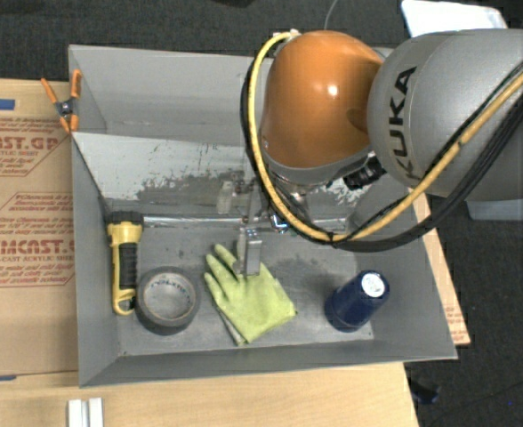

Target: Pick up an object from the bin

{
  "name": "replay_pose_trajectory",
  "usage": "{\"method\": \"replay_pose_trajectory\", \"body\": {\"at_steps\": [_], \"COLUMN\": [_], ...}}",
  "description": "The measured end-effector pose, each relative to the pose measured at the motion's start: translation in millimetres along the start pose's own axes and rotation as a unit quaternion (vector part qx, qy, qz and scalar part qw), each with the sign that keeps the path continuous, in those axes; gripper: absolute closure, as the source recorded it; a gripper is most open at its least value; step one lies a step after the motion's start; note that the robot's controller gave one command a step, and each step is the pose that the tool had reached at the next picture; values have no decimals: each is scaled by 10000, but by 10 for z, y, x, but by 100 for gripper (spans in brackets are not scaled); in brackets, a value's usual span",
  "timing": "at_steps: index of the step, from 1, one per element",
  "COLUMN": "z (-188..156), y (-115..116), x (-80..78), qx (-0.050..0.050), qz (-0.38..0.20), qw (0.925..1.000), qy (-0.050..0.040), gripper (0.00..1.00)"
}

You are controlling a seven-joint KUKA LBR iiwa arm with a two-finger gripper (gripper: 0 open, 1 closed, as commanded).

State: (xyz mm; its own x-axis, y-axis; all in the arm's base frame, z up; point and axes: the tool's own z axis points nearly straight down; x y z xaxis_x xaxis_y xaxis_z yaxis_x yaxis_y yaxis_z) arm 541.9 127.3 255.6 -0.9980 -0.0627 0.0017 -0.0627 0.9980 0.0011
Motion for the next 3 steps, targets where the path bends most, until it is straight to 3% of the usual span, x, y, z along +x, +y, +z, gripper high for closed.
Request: {"method": "replay_pose_trajectory", "body": {"at_steps": [1, 2, 3], "z": [361, 1122, 1613], "y": [-136, -302, -405], "x": [-3, 217, 173], "qx": [-9, -11, -5], "qz": [-181, -611, -1050], "qw": [9998, 9981, 9945], "qy": [-50, -53, -68], "gripper": [0, 0, 0]}}
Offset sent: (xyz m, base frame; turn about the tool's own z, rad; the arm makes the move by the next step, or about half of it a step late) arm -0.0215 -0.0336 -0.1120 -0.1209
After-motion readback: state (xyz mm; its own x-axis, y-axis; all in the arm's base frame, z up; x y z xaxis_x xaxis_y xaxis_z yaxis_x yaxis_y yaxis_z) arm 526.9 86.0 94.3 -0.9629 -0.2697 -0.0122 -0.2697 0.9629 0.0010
